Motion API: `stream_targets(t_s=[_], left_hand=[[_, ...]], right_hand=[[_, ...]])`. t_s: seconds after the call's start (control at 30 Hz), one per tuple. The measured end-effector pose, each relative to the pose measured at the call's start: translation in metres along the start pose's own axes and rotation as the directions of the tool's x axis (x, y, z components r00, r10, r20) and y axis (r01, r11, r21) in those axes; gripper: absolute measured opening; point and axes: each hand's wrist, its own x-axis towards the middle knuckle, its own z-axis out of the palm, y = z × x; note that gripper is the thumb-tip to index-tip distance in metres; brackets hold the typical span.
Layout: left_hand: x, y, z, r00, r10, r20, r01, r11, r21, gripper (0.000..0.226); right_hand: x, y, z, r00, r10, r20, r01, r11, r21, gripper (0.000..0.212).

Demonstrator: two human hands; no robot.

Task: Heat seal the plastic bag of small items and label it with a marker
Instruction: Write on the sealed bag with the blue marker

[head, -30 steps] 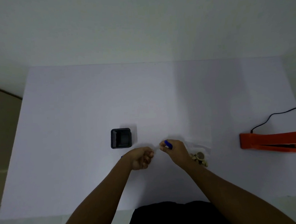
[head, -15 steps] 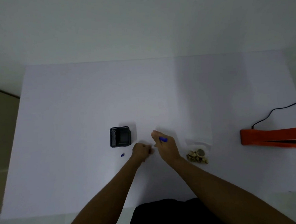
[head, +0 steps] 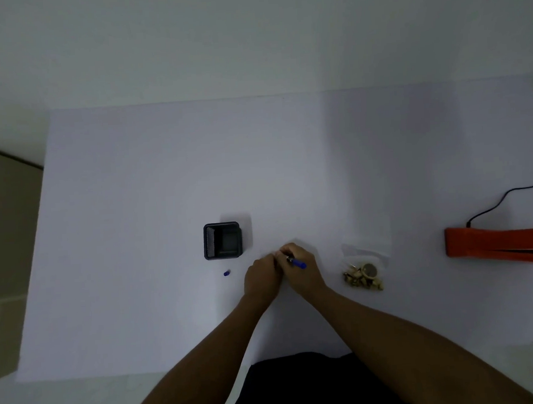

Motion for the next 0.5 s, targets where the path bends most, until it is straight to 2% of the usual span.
stream_targets(t_s=[0.23,0.37,0.5], left_hand=[[0.008,0.001,-0.008,1.000,-0.017,0.021,0.017,1.000,0.001,0.021],[0.017,0.005,-0.014,0.995,-0.070,0.074,0.070,0.998,0.009,0.025],[0.023,0.005,-0.015,0.988,-0.115,0.105,0.118,0.993,-0.025,0.022]], right_hand=[[0.002,0.000,0.001,0.999,0.001,-0.036,-0.001,1.000,-0.007,0.022],[0.001,0.006,0.001,0.997,0.028,-0.074,-0.027,1.000,0.003,0.034],[0.003,0.008,0.003,0.997,0.024,-0.073,-0.027,0.999,-0.038,0.036]])
